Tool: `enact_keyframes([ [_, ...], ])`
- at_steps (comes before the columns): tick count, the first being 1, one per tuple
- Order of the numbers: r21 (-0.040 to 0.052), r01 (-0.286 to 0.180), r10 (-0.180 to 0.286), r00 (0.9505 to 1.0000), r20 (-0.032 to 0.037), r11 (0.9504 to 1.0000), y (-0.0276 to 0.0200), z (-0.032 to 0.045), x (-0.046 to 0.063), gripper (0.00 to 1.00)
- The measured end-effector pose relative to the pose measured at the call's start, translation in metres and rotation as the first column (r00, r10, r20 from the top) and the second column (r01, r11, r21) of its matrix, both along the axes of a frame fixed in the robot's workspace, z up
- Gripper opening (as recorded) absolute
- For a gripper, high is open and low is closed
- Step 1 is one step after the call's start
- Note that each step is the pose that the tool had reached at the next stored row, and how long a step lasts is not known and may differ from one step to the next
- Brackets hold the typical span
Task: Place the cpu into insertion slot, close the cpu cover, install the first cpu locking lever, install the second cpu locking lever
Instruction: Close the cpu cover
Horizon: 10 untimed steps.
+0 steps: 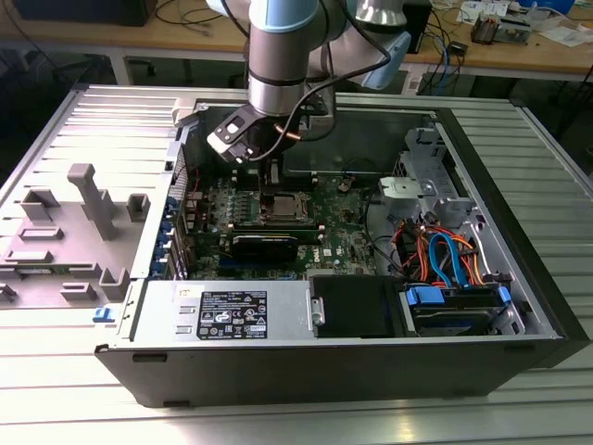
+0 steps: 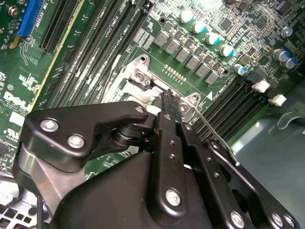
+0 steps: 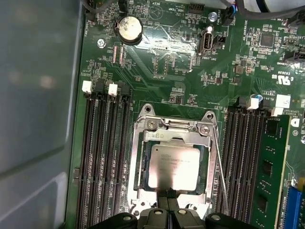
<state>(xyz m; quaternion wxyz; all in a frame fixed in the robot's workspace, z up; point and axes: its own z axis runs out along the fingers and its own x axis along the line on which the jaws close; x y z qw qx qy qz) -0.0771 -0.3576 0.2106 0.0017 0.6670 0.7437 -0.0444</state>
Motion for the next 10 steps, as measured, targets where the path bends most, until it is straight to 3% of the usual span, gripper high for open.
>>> enact_keyframes([
  [8, 0.0, 0.0, 0.0, 1.0, -0.0002, 1.0, 0.0, -0.0025, -0.0002, 0.11],
  [10, 0.0, 0.0, 0.0, 1.0, -0.0002, 1.0, 0.0, 0.0005, -0.0002, 0.11],
])
